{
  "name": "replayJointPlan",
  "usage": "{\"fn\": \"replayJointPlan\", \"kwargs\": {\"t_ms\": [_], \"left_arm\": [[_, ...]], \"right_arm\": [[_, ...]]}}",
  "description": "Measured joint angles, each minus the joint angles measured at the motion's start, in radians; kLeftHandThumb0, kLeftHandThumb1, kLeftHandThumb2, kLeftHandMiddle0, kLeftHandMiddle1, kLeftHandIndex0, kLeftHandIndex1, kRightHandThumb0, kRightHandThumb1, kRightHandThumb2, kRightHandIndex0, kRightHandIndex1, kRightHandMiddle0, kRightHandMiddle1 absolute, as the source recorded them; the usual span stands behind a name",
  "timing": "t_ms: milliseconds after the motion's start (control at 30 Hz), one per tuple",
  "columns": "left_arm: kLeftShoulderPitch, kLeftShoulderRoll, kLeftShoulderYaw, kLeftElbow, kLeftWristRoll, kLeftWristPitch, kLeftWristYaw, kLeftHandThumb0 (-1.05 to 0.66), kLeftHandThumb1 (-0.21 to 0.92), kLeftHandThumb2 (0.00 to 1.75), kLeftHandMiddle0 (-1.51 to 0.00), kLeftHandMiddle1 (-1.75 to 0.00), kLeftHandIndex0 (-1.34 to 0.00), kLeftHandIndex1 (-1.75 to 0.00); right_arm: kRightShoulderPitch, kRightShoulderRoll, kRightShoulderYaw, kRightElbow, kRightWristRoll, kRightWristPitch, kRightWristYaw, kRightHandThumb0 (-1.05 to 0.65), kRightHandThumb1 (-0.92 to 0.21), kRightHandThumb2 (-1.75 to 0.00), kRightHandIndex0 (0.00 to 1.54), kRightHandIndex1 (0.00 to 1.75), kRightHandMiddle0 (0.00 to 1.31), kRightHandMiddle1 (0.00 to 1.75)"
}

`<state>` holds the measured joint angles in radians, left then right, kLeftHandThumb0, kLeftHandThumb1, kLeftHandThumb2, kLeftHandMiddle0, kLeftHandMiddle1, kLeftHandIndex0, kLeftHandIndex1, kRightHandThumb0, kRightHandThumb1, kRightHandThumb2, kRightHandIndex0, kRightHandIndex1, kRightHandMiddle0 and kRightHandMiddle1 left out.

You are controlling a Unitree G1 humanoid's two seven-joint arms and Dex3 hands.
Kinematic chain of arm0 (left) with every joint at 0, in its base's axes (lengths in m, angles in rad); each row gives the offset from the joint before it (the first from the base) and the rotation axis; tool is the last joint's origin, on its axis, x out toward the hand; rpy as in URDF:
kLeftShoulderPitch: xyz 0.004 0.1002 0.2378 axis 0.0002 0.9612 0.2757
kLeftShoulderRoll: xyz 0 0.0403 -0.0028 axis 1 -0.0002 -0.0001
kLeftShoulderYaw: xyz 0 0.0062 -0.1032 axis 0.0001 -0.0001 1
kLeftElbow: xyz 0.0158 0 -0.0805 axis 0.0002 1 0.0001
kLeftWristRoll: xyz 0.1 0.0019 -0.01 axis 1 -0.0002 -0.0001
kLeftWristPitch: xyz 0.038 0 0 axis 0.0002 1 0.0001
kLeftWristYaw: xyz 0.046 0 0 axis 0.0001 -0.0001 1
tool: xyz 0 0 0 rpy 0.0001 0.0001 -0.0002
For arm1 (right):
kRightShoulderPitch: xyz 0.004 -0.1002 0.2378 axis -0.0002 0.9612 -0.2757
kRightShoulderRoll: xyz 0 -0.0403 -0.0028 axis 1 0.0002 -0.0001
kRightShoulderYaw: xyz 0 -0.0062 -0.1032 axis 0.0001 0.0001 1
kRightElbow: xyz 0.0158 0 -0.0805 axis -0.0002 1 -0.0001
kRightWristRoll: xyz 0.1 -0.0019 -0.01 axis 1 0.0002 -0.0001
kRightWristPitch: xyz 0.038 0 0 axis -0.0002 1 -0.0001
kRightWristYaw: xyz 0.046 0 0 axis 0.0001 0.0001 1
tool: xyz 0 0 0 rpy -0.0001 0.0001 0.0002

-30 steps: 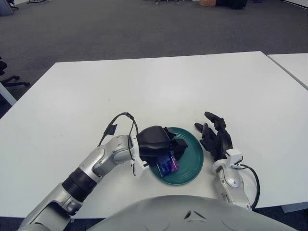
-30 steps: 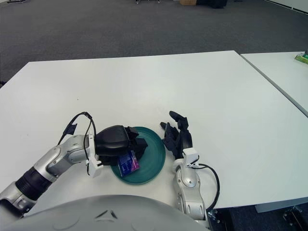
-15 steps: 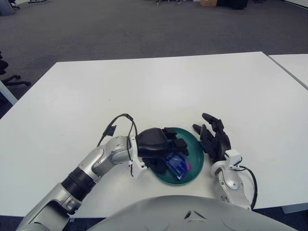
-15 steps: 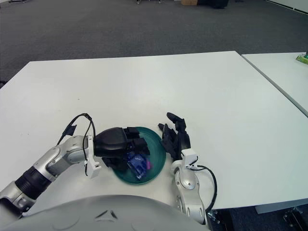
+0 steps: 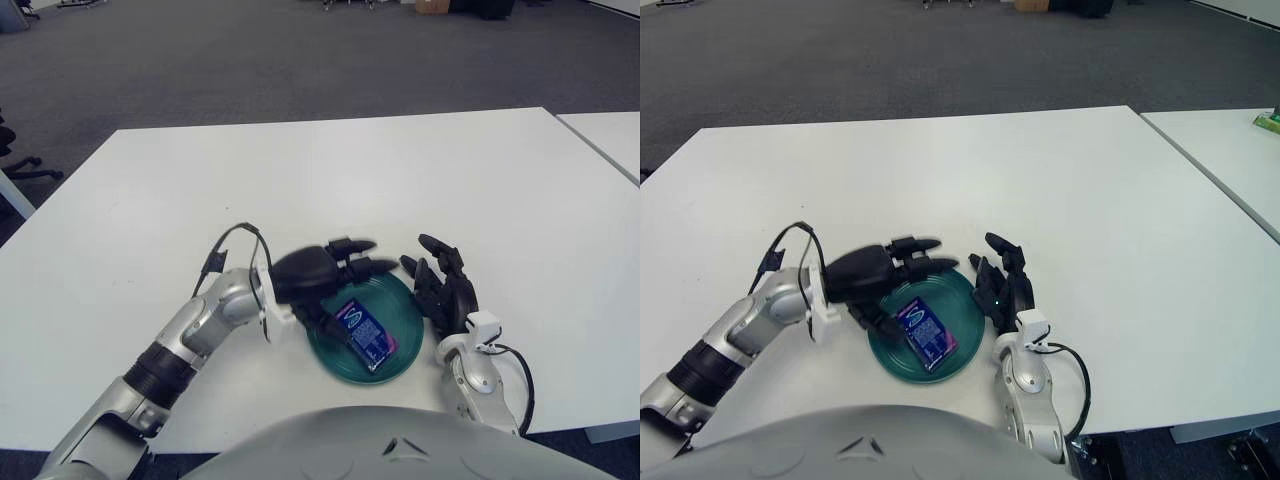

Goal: Put the gum into the plate.

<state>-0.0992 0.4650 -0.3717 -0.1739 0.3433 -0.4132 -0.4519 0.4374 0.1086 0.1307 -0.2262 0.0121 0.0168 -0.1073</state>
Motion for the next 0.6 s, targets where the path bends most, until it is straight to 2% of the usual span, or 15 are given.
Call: {"fn": "replayJointPlan", "kwargs": {"t_ms": [100, 167, 300, 367, 600], "left_arm": [[0.031, -0.045, 0.054, -0.039, -0.117, 0.102, 0.01, -1.05, 0.92, 0.35, 0.0, 0.0, 0.0, 0.0], [0.052, -0.088, 0.075, -0.016, -0.161, 0.137, 0.036, -1.05, 0.92, 0.39, 0.0, 0.0, 0.0, 0.0], [0.079, -0.183, 0.095, 0.111, -0.225, 0.142, 0.083, -1.05, 0.92, 0.44, 0.0, 0.0, 0.0, 0.0], [0.102, -0.219, 0.113, 0.131, -0.263, 0.164, 0.099, -1.05, 0.92, 0.56, 0.0, 0.0, 0.0, 0.0], [0.231, -0.365, 0.202, 0.051, -0.496, 0.186, 0.157, -1.05, 0.92, 0.76, 0.0, 0.0, -0.02, -0.01]], "right_arm": [[0.0, -0.001, 0.005, 0.012, -0.014, -0.016, -0.006, -0.6, -0.92, -0.84, 0.54, 0.38, 0.06, 0.91], [0.0, -0.001, 0.008, 0.017, -0.023, -0.023, -0.007, -0.6, -0.92, -0.84, 0.55, 0.39, 0.06, 0.91], [0.001, 0.0, 0.01, 0.025, -0.03, -0.033, -0.008, -0.61, -0.92, -0.84, 0.55, 0.41, 0.05, 0.91], [0.0, -0.001, 0.012, 0.026, -0.031, -0.036, -0.007, -0.61, -0.92, -0.84, 0.56, 0.42, 0.05, 0.91], [0.004, -0.001, 0.017, 0.024, -0.032, -0.045, -0.008, -0.61, -0.92, -0.86, 0.52, 0.48, 0.03, 0.92]]}}
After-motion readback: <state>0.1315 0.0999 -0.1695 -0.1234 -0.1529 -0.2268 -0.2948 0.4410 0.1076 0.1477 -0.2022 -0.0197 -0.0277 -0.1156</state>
